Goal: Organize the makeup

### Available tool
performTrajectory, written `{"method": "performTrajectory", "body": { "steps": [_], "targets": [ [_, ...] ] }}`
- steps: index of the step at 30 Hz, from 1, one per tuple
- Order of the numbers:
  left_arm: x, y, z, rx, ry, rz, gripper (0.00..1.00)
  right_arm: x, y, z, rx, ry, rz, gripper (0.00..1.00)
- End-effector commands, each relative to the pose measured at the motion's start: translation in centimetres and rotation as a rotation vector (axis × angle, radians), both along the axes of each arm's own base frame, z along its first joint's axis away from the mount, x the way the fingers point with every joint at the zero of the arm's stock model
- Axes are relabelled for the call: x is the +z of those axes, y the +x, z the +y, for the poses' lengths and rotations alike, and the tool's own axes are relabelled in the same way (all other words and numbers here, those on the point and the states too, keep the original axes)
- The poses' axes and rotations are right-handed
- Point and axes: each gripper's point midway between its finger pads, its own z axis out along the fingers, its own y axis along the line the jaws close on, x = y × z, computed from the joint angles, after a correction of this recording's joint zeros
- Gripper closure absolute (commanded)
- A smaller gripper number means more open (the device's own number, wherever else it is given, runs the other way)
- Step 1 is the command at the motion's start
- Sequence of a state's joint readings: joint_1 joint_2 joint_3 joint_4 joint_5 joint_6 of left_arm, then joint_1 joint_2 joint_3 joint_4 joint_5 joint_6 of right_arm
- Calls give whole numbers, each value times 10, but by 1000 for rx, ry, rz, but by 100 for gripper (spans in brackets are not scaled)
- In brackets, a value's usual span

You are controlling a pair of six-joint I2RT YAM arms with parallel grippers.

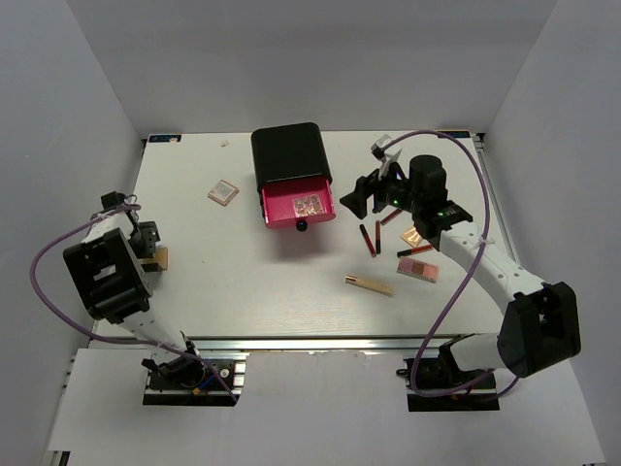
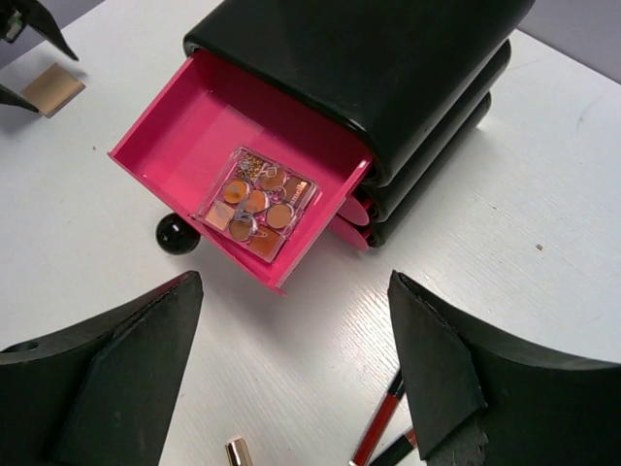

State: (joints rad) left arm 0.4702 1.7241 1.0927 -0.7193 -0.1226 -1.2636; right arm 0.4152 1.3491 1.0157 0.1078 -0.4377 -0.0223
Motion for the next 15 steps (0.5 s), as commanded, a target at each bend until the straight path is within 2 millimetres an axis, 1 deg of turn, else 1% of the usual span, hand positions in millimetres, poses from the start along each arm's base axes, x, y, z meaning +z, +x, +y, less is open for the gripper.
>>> {"method": "performTrajectory", "body": {
  "steps": [1,3,6,8,9,13,15],
  "targets": [
    [-8,-15,-2,35,-38,100,2,13,2,-3,-3,33,-31,18],
    [-13,-18,-3,29,-43,119,2,13,4,-5,-7,33,-29,18],
    [-12,-16,2,29,-22,110,2,12,7,-6,-8,33,-24,18],
    [-16,-18,4,23,-25,136,2,12,7,-6,-14,46,-7,18],
    [-16,-15,5,19,-26,140,2,13,8,-6,-14,46,-7,18],
    [-34,-29,2,23,-57,232,5,14,9,-7,-15,47,-4,18],
    [-39,-35,0,24,-67,253,11,16,9,-7,-15,50,-7,18]
  ]
}}
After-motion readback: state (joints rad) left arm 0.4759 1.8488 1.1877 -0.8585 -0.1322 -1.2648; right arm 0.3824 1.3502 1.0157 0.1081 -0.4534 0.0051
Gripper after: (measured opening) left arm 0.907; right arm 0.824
